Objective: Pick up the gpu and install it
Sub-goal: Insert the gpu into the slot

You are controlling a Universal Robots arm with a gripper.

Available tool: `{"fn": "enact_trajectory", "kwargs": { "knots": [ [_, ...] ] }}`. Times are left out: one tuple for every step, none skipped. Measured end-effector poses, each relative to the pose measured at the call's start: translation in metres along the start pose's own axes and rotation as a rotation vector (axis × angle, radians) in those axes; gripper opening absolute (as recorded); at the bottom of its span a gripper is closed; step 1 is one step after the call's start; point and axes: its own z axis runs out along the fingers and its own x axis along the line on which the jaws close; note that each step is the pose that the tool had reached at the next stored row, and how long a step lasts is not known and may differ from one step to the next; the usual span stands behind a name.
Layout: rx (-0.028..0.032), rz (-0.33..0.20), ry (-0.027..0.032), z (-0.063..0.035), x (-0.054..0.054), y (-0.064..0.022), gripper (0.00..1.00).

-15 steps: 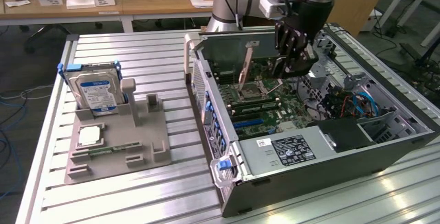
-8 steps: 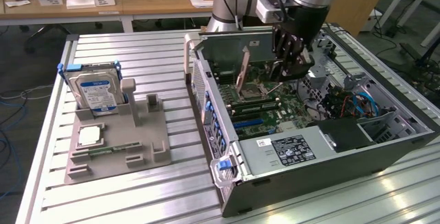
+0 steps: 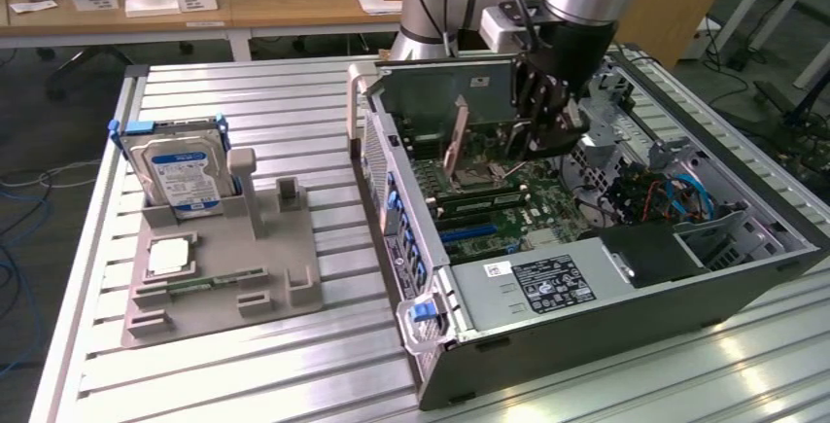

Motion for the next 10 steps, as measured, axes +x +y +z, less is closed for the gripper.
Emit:
{"fn": "enact_trajectory", "kwargs": {
  "knots": [
    [0.0, 0.0, -0.0001, 0.0011, 0.0, 0.0008, 0.28],
    [0.0001, 0.0, -0.0001, 0.0018, 0.0, 0.0008, 0.28],
    [-0.0001, 0.0, 0.0001, 0.0017, 0.0001, 0.0009, 0.28],
    [-0.0001, 0.0, 0.0001, 0.0017, 0.0001, 0.0009, 0.28],
    [-0.0001, 0.0, 0.0001, 0.0017, 0.0001, 0.0009, 0.28],
    [-0.0001, 0.0, 0.0001, 0.0018, 0.0001, 0.0009, 0.28],
    [0.0, 0.0, 0.0, 0.0018, 0.0001, 0.0009, 0.28],
    [0.0, 0.0, 0.0, 0.0018, 0.0001, 0.0009, 0.28],
    [0.0, 0.0, 0.0, 0.0019, 0.0001, 0.0009, 0.28],
    [0.0001, 0.0, -0.0004, 0.002, 0.0005, 0.0009, 0.28]
  ]
}}
